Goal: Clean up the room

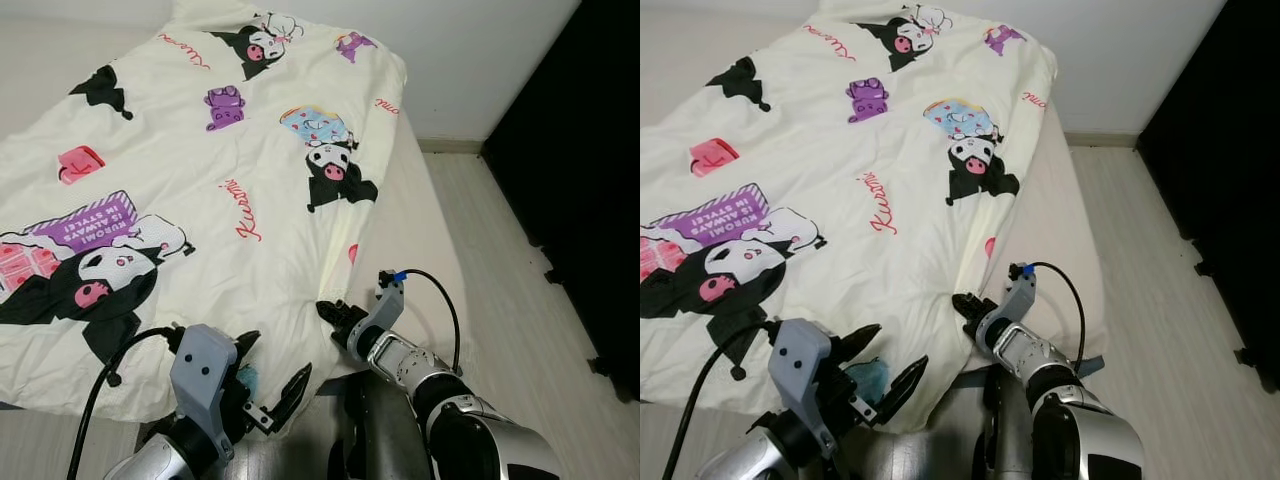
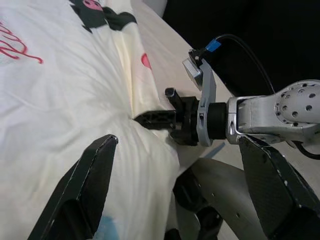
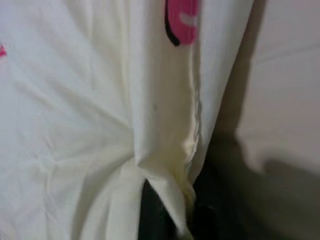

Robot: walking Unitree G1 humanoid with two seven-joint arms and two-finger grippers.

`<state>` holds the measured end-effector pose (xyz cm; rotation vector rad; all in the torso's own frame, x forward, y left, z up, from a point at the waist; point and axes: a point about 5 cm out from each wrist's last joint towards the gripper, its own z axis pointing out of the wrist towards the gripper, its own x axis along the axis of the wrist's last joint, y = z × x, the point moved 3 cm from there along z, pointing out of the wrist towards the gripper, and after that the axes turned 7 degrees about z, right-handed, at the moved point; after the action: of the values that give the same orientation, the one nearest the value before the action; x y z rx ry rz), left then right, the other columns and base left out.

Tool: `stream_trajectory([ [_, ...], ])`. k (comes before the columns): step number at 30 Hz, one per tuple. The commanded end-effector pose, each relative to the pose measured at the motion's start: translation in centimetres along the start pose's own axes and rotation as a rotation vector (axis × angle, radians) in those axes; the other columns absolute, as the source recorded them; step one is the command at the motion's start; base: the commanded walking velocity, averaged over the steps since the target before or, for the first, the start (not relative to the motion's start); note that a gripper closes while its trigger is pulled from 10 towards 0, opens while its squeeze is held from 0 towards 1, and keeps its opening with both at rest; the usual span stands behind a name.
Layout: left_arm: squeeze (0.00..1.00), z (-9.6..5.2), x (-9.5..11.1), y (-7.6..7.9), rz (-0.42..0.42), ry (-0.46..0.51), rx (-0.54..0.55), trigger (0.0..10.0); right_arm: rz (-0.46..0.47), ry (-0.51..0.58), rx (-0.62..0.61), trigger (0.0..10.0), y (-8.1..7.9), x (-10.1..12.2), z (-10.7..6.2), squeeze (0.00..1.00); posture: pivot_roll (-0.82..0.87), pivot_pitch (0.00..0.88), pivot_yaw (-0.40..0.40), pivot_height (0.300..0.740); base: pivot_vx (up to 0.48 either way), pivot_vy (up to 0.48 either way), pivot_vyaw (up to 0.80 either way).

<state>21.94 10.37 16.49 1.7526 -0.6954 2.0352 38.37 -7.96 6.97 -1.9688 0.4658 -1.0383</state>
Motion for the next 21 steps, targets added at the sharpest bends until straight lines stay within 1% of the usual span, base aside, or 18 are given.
stream_trajectory([
  [1, 0.00, -0.4, -0.9, -0.1, -0.001, -0.048, 0.002, 10.0, -0.034, -0.051, -0.102, 0.0, 1.9, -1.1, -0.5, 0.00, 0.08, 0.393, -0.121, 0.501, 0.000, 0.000, 0.00],
  [2, 0.00, -0.4, -0.9, -0.1, -0.001, -0.048, 0.002, 10.0, -0.034, -0.051, -0.102, 0.0, 1.9, -1.1, -0.5, 0.00, 0.08, 0.393, -0.121, 0.501, 0.000, 0.000, 0.00],
  [3, 0.00, -0.4, -0.9, -0.2, 0.000, -0.047, 0.005, 10.0, -0.041, -0.038, -0.111, 0.0, 1.8, -0.5, -0.5, 0.00, 0.07, 0.379, -0.119, 0.501, 0.000, 0.000, 0.00],
  [6, 0.00, -0.3, -0.9, -0.4, 0.004, -0.046, 0.009, 10.0, -0.048, 0.020, -0.131, 0.0, 1.8, 1.6, -0.8, 0.00, 0.07, 0.378, -0.119, 0.501, 0.000, 0.000, 0.00],
  [7, 0.00, -0.2, -1.0, -0.4, 0.005, -0.047, 0.010, 10.0, -0.070, 0.030, -0.141, 0.0, 1.8, 2.2, -1.0, 0.00, 0.06, 0.371, -0.115, 0.501, 0.000, 0.000, 0.00],
  [8, 0.00, -0.2, -1.0, -0.4, 0.005, -0.047, 0.010, 10.0, -0.070, 0.030, -0.141, 0.0, 1.8, 2.2, -1.0, 0.00, 0.06, 0.371, -0.115, 0.501, 0.000, 0.000, 0.00],
  [9, 0.00, -0.2, -1.0, -0.4, 0.006, -0.048, 0.010, 10.0, -0.086, 0.034, -0.147, 0.0, 1.9, 2.6, -1.1, 0.00, 0.06, 0.371, -0.115, 0.501, 0.000, 0.000, 0.00],
  [11, 0.00, 0.0, -1.1, -0.4, 0.007, -0.048, 0.006, 10.0, -0.170, 0.025, -0.179, 0.0, 2.2, 3.5, -1.4, 0.00, 0.05, 0.362, -0.111, 0.501, 0.000, 0.000, 0.00],
  [13, 0.00, 0.1, -1.1, -0.4, 0.009, -0.047, -0.004, 10.0, -0.223, -0.012, -0.216, 0.0, 2.7, 3.8, -1.8, 0.00, 0.05, 0.362, -0.111, 0.501, 0.000, 0.000, 0.00],
  [14, 0.00, 0.1, -1.1, -0.4, 0.008, -0.046, -0.011, 10.0, -0.276, -0.063, -0.247, 0.0, 3.3, 3.7, -2.2, 0.00, 0.04, 0.354, -0.107, 0.501, 0.000, 0.000, 0.00],
  [15, 0.00, 0.1, -1.1, -0.4, 0.008, -0.046, -0.011, 10.0, -0.276, -0.063, -0.247, 0.0, 3.3, 3.7, -2.2, 0.00, 0.04, 0.354, -0.107, 0.501, 0.000, 0.000, 0.00],
  [16, 0.00, 0.2, -1.1, -0.3, 0.008, -0.045, -0.021, 10.0, -0.413, -0.145, -0.310, 0.0, 4.5, 3.8, -3.0, 0.00, 0.04, 0.354, -0.107, 0.501, 0.000, 0.000, 0.00],
  [17, 0.00, 0.2, -1.1, -0.3, 0.008, -0.045, -0.021, 10.0, -0.413, -0.145, -0.310, 0.0, 4.5, 3.8, -3.0, 0.00, 0.04, 0.354, -0.107, 0.501, 0.000, 0.000, 0.00],
  [18, 0.00, 0.2, -1.1, -0.3, 0.008, -0.044, -0.023, 10.0, -0.462, -0.171, -0.328, 0.0, 4.8, 3.8, -3.3, 0.00, 0.04, 0.354, -0.107, 0.501, 0.000, 0.000, 0.00],
  [19, 0.00, 0.3, -1.1, -0.3, 0.007, -0.044, -0.027, 10.0, -0.474, -0.190, -0.342, 0.0, 5.2, 4.0, -3.6, 0.00, 0.03, 0.343, -0.104, 0.501, 0.000, 0.000, 0.00],
  [20, 0.00, 0.3, -1.1, -0.3, 0.007, -0.044, -0.027, 10.0, -0.474, -0.190, -0.342, 0.0, 5.2, 4.0, -3.6, 0.00, 0.03, 0.343, -0.104, 0.501, 0.000, 0.000, 0.00],
  [21, 0.00, 0.3, -1.2, -0.2, 0.005, -0.045, -0.032, 10.0, -0.492, -0.226, -0.373, 0.0, 6.0, 4.5, -4.5, 0.00, 0.03, 0.343, -0.104, 0.501, 0.000, 0.000, 0.00],
])
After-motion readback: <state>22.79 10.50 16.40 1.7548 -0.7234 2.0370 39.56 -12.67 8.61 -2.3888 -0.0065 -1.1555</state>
